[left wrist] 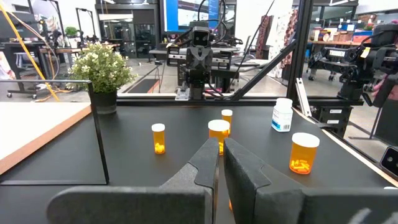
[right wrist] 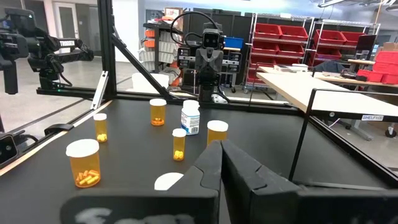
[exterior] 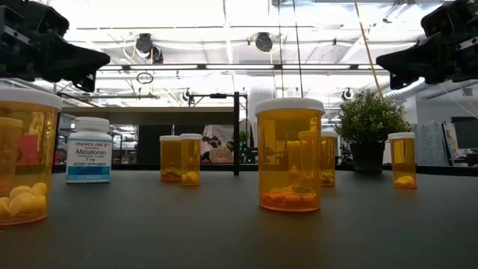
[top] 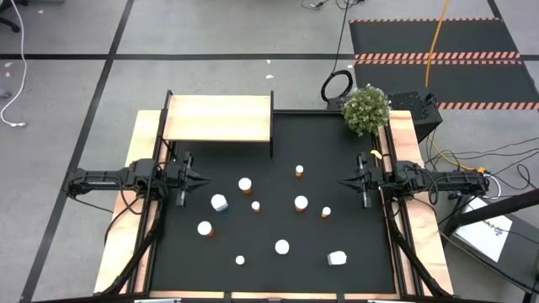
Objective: Pick and place medicine bottles onto shelf by color
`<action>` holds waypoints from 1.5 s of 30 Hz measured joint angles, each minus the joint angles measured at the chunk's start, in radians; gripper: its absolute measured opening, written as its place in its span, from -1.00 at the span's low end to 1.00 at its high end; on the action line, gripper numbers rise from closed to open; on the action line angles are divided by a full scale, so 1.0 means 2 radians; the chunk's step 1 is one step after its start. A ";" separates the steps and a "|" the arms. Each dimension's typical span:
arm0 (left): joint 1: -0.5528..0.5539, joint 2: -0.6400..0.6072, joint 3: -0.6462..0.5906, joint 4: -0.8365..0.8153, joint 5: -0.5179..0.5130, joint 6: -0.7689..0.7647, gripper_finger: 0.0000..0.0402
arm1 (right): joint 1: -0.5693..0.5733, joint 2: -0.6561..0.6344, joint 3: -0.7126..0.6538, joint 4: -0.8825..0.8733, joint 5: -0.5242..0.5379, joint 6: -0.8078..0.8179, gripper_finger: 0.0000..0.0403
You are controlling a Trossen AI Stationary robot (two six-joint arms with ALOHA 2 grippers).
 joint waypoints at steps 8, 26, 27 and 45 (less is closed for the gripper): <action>0.000 0.000 0.000 0.000 0.000 0.000 -0.87 | 0.000 0.000 0.000 0.002 0.000 0.008 -1.00; 0.000 0.000 0.000 0.000 0.000 0.000 -0.87 | 0.000 0.000 0.000 0.003 0.000 0.001 -1.00; 0.000 0.000 0.000 0.000 0.000 0.000 -0.87 | 0.000 0.000 0.000 0.003 0.000 0.001 -1.00; 0.000 0.000 0.000 0.006 -0.007 0.038 -0.87 | 0.000 0.000 0.000 0.003 0.002 0.044 -1.00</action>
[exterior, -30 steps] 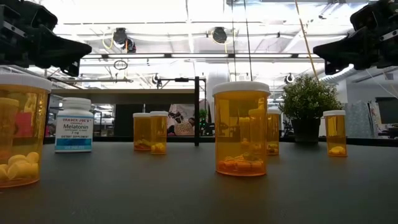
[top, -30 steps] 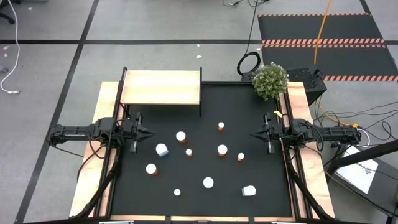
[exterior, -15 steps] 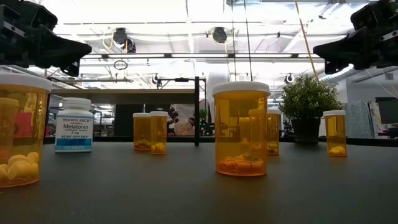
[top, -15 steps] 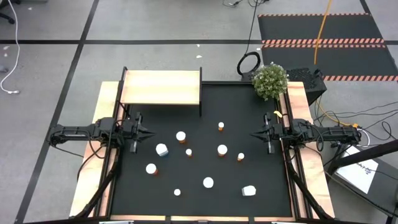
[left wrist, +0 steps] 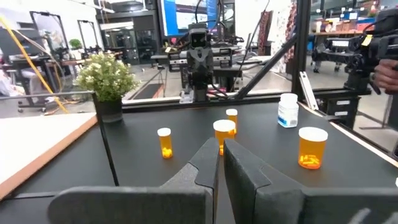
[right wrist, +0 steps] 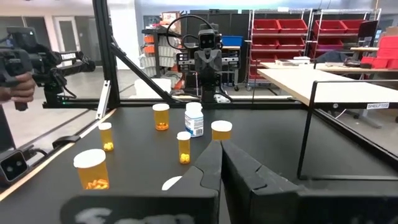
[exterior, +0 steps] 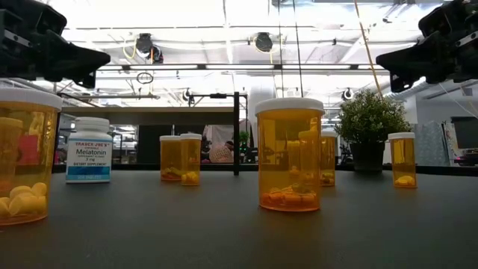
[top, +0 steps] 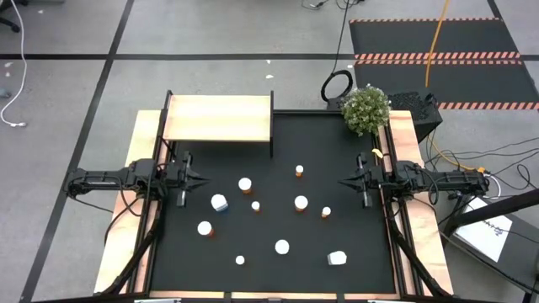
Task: Pick and place medicine bottles onto shelf by color
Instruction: Put the large orange pill bottle on the shelf
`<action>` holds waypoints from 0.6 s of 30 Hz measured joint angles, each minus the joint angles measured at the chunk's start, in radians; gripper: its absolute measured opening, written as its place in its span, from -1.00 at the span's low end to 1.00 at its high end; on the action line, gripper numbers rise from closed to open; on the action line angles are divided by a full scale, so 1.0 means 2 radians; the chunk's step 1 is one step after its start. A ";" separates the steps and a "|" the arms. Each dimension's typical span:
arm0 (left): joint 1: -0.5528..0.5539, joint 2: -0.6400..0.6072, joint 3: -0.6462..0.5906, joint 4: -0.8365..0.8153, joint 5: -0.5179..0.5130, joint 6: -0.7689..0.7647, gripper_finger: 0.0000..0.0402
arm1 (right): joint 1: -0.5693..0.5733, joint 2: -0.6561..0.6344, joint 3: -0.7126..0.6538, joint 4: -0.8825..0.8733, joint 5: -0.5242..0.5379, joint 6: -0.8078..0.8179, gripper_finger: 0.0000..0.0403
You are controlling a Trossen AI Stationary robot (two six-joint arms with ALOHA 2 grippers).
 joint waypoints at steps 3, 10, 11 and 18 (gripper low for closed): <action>0.000 0.000 0.000 -0.005 -0.003 -0.033 -0.87 | 0.000 0.000 0.000 0.000 0.000 0.002 -1.00; 0.000 0.000 0.000 0.002 -0.004 -0.040 -0.87 | 0.000 0.000 0.000 -0.001 0.005 0.023 -1.00; 0.000 0.000 0.000 0.005 -0.004 -0.042 -0.88 | 0.000 0.000 0.000 -0.001 0.011 0.026 -1.00; 0.000 0.022 0.044 -0.013 -0.007 -0.045 -0.98 | 0.000 0.000 0.000 -0.003 0.024 0.037 -1.00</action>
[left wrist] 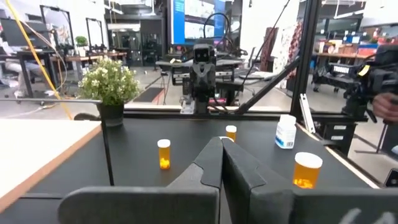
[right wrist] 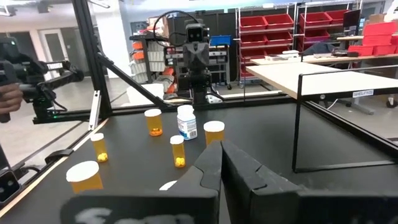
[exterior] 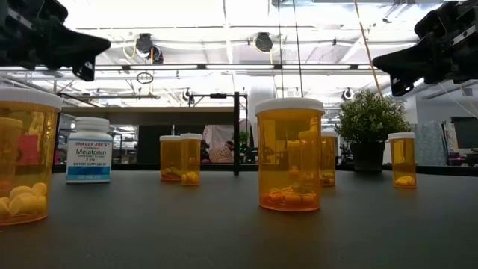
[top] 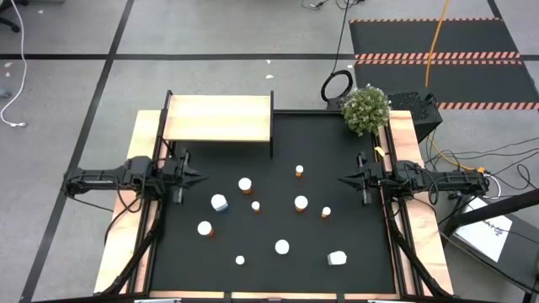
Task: Pick and place medicine bottles onto shelf by color
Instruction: Put the large orange pill bottle on the shelf
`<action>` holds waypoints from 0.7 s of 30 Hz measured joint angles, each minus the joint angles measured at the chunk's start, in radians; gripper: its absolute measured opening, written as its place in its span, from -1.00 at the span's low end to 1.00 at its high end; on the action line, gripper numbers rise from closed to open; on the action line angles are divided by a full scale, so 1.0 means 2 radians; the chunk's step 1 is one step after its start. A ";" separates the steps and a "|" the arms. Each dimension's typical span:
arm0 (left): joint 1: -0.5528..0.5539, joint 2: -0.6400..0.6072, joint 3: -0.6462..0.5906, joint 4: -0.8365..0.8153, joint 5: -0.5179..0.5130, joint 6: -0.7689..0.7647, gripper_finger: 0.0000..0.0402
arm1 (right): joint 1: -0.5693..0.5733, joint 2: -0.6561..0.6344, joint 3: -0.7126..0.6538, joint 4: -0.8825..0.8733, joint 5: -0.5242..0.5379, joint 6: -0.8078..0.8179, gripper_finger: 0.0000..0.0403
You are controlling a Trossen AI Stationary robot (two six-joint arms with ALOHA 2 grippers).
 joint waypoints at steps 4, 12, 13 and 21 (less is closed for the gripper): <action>0.000 0.050 0.061 -0.039 -0.002 -0.006 -0.99 | 0.000 0.000 0.000 0.000 0.001 0.000 -1.00; 0.000 0.193 0.240 -0.190 -0.002 -0.036 -0.99 | 0.000 0.000 0.000 0.000 0.002 0.000 -1.00; 0.000 0.212 0.263 -0.212 -0.002 -0.041 -0.99 | 0.000 0.000 0.000 0.000 0.002 0.000 -1.00; -0.036 0.346 0.410 -0.360 -0.004 -0.058 -0.99 | 0.000 0.000 0.000 0.000 0.003 0.011 -1.00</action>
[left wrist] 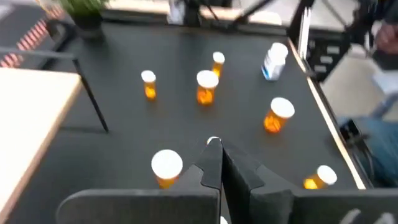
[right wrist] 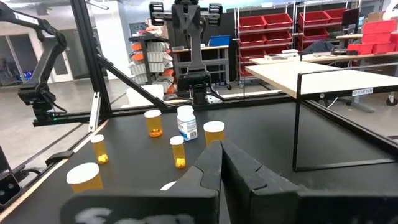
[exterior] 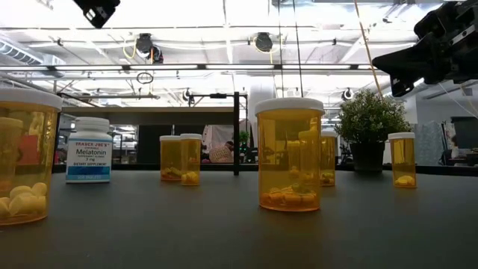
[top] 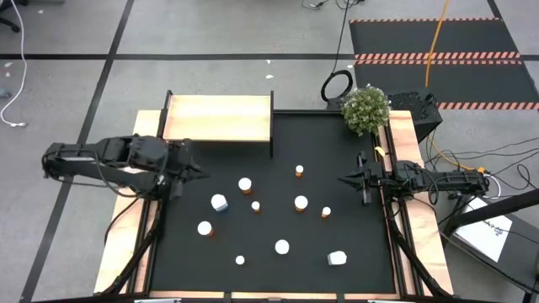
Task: Pick and place medicine bottles onto shelf by color
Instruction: Put the large orange pill bottle on the shelf
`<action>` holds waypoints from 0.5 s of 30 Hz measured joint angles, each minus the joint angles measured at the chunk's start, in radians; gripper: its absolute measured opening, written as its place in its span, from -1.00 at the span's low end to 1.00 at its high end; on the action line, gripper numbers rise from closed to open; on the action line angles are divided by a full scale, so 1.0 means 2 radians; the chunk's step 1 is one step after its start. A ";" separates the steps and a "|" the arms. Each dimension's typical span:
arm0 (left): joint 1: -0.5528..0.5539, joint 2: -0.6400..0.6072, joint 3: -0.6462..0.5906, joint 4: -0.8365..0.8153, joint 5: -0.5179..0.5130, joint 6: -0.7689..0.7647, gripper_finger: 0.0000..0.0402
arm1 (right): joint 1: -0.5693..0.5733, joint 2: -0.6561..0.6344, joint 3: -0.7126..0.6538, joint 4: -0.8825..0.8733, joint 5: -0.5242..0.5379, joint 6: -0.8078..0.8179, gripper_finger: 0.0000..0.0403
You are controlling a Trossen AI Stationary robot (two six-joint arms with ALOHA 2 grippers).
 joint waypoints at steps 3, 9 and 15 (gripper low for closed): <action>-0.028 0.041 0.037 -0.047 -0.014 -0.019 -0.99 | 0.000 0.000 0.000 0.000 0.000 0.002 -1.00; -0.097 0.104 0.077 -0.121 -0.061 -0.082 -0.99 | 0.000 0.001 0.000 0.000 0.000 0.002 -1.00; -0.149 0.137 0.079 -0.140 -0.082 -0.145 -0.98 | 0.000 0.001 0.000 -0.001 -0.001 0.002 -1.00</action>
